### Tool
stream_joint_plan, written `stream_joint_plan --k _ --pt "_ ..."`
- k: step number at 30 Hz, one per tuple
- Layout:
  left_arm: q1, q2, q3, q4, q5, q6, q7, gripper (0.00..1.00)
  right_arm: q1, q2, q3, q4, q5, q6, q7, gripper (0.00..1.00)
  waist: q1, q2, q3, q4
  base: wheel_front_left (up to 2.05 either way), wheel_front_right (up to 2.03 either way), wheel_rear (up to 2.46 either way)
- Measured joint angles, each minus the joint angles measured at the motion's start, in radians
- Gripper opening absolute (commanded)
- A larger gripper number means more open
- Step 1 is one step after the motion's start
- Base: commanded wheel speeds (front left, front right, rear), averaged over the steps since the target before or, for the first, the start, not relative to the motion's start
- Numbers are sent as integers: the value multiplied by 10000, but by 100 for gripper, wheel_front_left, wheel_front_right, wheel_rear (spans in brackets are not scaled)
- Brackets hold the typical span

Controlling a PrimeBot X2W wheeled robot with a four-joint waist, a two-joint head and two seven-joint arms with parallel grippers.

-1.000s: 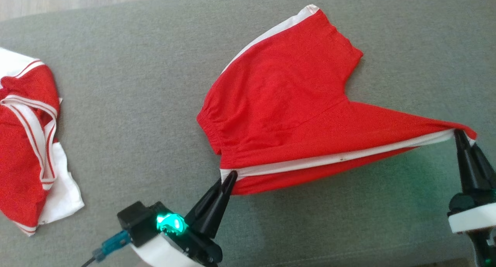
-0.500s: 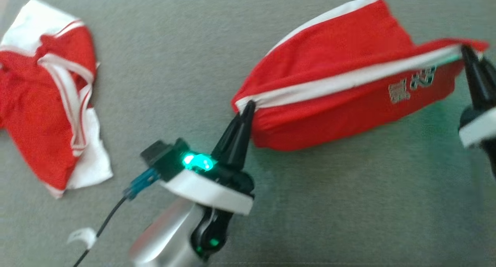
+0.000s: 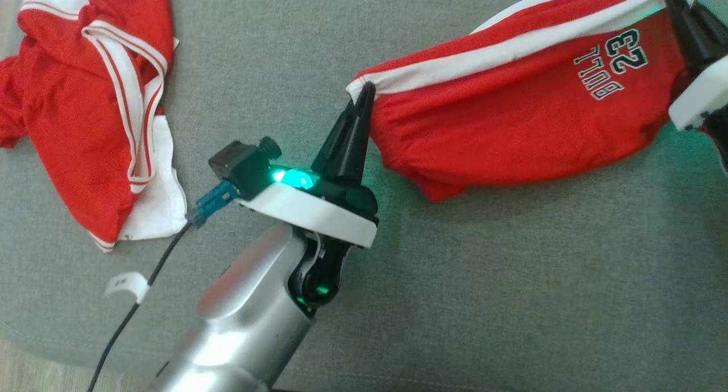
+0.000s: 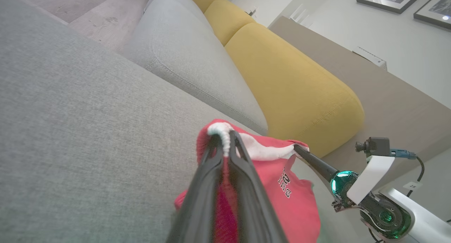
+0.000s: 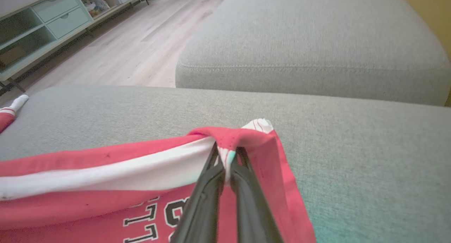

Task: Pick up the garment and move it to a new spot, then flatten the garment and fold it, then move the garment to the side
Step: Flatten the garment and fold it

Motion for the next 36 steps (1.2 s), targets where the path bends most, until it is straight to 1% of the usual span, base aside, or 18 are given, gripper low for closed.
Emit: stream_joint_plan --k 1,5,7,10,12,15,19,20,21,22,26,29,33,35,36 --pt "-78 -8 2 71 -4 -2 0 100 -141 4 79 219 121 0 -4 100 0 0 69 31 0 0 0" --pt "-220 -10 12 88 -71 -2 0 100 -444 2 401 828 385 0 -261 100 0 0 244 94 0 0 0" --pt "-210 -12 40 40 140 -2 0 100 -455 -46 562 1003 439 0 -351 100 -2 0 261 89 0 0 0" --pt "-164 -23 430 -249 1037 -2 0 100 -456 -295 786 1388 414 0 -418 100 -1 0 218 76 0 0 0" --pt "-23 -33 767 -690 1781 21 0 100 -458 -430 817 1758 410 0 -439 100 -2 0 159 103 0 0 0" --pt "643 -46 1197 -1459 2667 290 -2 100 -476 -495 928 2337 426 0 -435 100 -3 0 59 210 0 0 0" --pt "1853 -36 1597 -2343 3482 579 -2 100 -484 -468 1206 2901 746 0 -286 100 -3 0 -141 424 0 0 0" --pt "2102 -33 1645 -2518 3672 639 0 100 -487 -468 1292 2989 880 -2 -213 75 -3 0 -219 478 0 0 0" --pt "2313 -33 1684 -2650 3875 665 0 100 -486 -462 1386 3072 991 -2 -203 29 -3 0 -310 523 0 0 0" --pt "2514 -36 1743 -2801 4092 734 0 100 -478 -451 1499 3152 1070 0 -203 0 -3 0 -409 562 0 0 0" --pt "3287 -31 2188 -3289 4752 895 -2 100 -337 -234 1685 3655 1312 0 -476 0 -4 0 -887 633 0 0 0" --pt "3873 -27 2439 -3444 5024 894 -2 100 -328 -136 1674 4144 1503 0 -755 0 -4 0 -1285 547 0 0 0" --pt "4509 -10 2834 -3680 5219 888 -2 100 -107 -142 1649 4560 1666 0 -886 0 -5 1 -1702 162 0 0 0" --pt "4584 -2 2928 -3701 5315 851 -2 100 151 -247 1630 4746 1779 0 -970 0 -4 0 -1837 -109 0 0 0" --pt "4584 -2 2928 -3701 5315 851 -2 100 151 -247 1630 4746 1779 0 -970 0 -4 0 -1837 -109 0 0 0"
